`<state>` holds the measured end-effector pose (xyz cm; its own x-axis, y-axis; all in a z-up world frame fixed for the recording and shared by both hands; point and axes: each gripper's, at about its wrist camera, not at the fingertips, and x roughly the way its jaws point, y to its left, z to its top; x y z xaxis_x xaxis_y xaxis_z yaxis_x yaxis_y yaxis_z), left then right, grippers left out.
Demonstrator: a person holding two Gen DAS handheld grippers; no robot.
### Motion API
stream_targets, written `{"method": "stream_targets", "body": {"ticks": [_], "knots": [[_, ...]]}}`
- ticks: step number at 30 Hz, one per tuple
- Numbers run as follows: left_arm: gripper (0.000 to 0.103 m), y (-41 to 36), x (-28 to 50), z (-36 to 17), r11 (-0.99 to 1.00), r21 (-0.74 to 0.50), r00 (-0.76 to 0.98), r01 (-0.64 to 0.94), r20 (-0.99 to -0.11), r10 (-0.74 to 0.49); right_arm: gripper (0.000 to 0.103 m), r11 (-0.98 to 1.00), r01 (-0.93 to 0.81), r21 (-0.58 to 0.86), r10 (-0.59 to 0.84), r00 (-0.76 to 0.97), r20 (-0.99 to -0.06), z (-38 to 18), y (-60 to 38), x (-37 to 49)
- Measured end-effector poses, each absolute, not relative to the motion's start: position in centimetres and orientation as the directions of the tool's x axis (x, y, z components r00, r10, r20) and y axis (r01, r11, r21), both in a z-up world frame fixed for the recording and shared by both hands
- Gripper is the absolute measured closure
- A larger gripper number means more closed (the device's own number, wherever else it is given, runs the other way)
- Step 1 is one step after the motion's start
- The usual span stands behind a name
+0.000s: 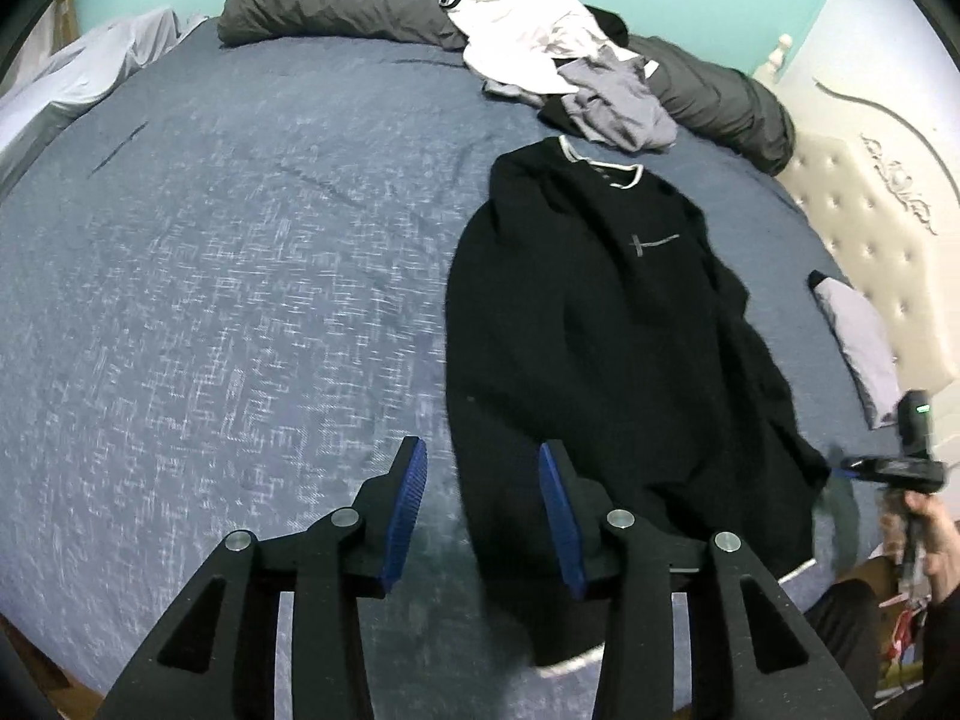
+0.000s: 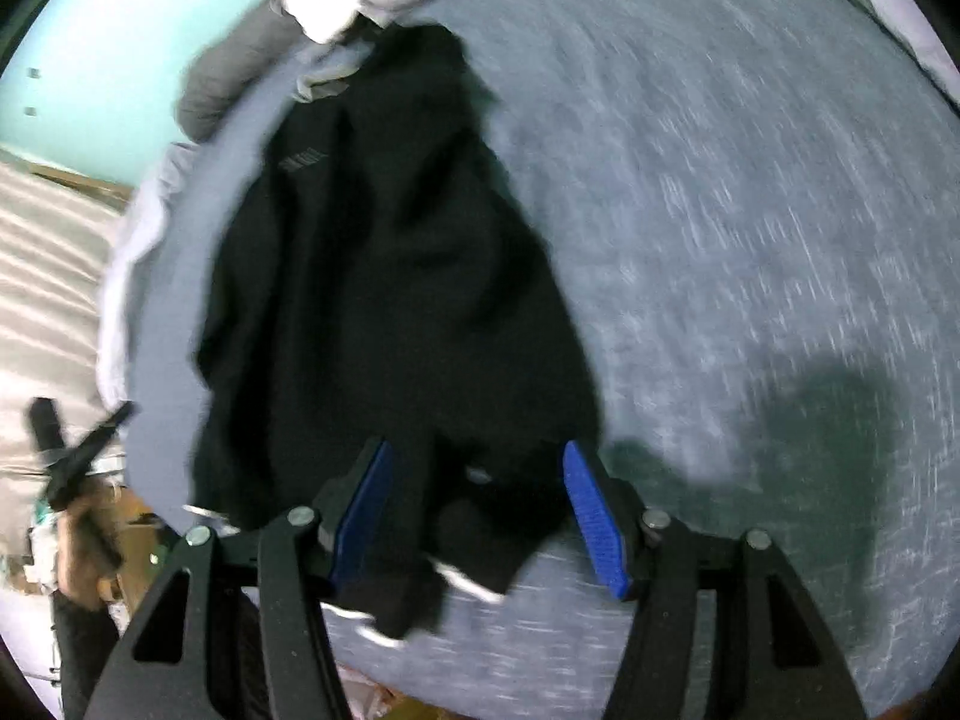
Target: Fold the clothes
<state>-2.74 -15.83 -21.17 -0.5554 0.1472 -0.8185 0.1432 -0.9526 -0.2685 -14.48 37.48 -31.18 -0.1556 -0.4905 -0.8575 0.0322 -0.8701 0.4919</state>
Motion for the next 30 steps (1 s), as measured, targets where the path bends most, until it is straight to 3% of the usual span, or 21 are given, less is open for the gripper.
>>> {"method": "stream_targets", "body": {"ticks": [7,9,11,13,21,30], "knots": [[0.058,-14.6,-1.5,-19.6,-0.956,-0.268,-0.578,0.122,-0.802,0.152,0.043,-0.854,-0.016,0.521,-0.512,-0.158,-0.844,-33.1,37.8,-14.7],[0.058,-14.8,-1.6,-19.7,-0.954,-0.27,-0.577,0.131,-0.803,0.148,0.055,-0.854,0.01,0.521,-0.516,-0.152,-0.843,-33.4,37.2,-14.7],[0.057,-14.9,-1.6,-19.7,-0.952,-0.271,-0.575,0.14,-0.805,0.145,0.076,-0.868,0.04,0.495,-0.495,-0.133,-0.858,-33.7,36.5,-14.8],[0.057,-15.0,-1.6,-19.8,-0.951,-0.272,-0.572,0.148,-0.808,0.142,0.083,-0.863,0.058,0.502,-0.505,-0.15,-0.85,-33.4,36.7,-14.8],[0.056,-15.0,-2.3,-20.8,-0.969,-0.197,-0.526,0.148,-0.846,0.092,0.091,-0.853,0.054,0.519,-0.507,-0.317,-0.801,-29.3,43.0,-15.2],[0.055,-15.7,-2.8,-21.4,-0.961,-0.216,-0.506,0.173,-0.856,0.101,0.093,-0.9,-0.106,0.422,-0.316,-0.508,-0.801,-24.1,52.7,-17.2]]}}
